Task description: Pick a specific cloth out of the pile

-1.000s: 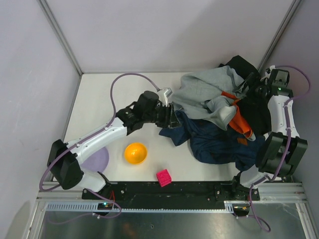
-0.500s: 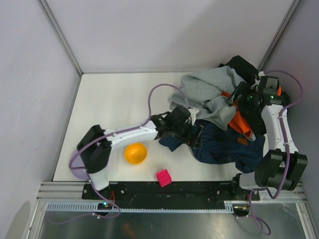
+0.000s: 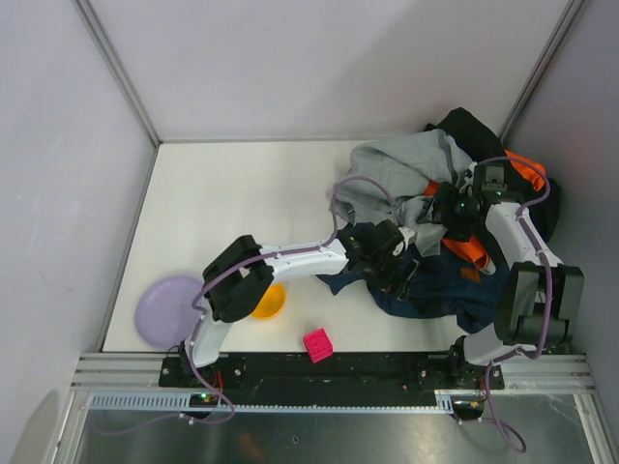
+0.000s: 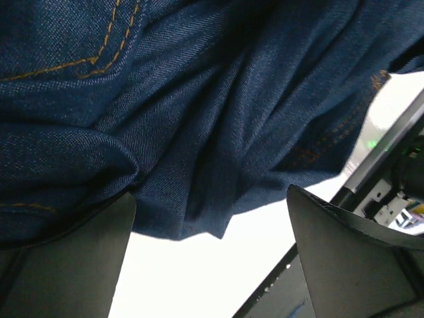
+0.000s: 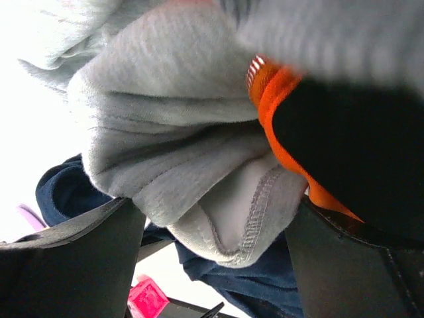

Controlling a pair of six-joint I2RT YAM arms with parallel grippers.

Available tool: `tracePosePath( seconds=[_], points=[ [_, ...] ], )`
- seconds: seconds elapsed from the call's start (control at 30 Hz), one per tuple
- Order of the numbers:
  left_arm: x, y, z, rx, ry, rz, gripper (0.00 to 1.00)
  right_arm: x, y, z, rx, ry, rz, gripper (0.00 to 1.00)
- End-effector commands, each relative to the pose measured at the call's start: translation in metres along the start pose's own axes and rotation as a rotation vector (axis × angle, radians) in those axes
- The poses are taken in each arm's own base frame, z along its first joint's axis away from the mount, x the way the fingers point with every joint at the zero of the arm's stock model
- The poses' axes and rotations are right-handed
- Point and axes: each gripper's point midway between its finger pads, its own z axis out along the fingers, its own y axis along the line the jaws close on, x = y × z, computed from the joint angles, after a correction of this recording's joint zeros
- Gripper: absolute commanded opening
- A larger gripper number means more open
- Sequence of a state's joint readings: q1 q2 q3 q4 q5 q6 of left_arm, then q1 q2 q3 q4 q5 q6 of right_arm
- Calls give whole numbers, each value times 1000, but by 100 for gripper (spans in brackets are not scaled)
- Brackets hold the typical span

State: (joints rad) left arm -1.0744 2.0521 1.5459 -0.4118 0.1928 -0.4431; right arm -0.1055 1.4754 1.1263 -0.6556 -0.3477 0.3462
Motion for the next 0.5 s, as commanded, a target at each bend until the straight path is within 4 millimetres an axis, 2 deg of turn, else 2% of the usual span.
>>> tracePosePath(
  seconds=[0.0,0.07,0.13,0.2,0.3,0.4,0.47],
  points=[
    [-5,3,13,-43,-2,22,99,-10,-5,23,11,-17,-14,83],
    [-2,12,21,-84,1,15,97,-11,-8,33,16,-10,-9,82],
    [-1,21,27,-123,-2,14,90,-12,-11,41,21,-8,-5,80],
    [-1,29,32,-156,-4,17,74,-16,-15,50,31,-7,-2,78],
    [-2,35,35,-187,-12,26,42,-25,-21,57,46,-11,8,77],
    [-6,39,31,-211,-31,38,20,-39,-24,63,51,-22,20,76],
    [-11,38,26,-217,-46,45,8,-53,-26,64,49,-41,36,76]
  ],
)
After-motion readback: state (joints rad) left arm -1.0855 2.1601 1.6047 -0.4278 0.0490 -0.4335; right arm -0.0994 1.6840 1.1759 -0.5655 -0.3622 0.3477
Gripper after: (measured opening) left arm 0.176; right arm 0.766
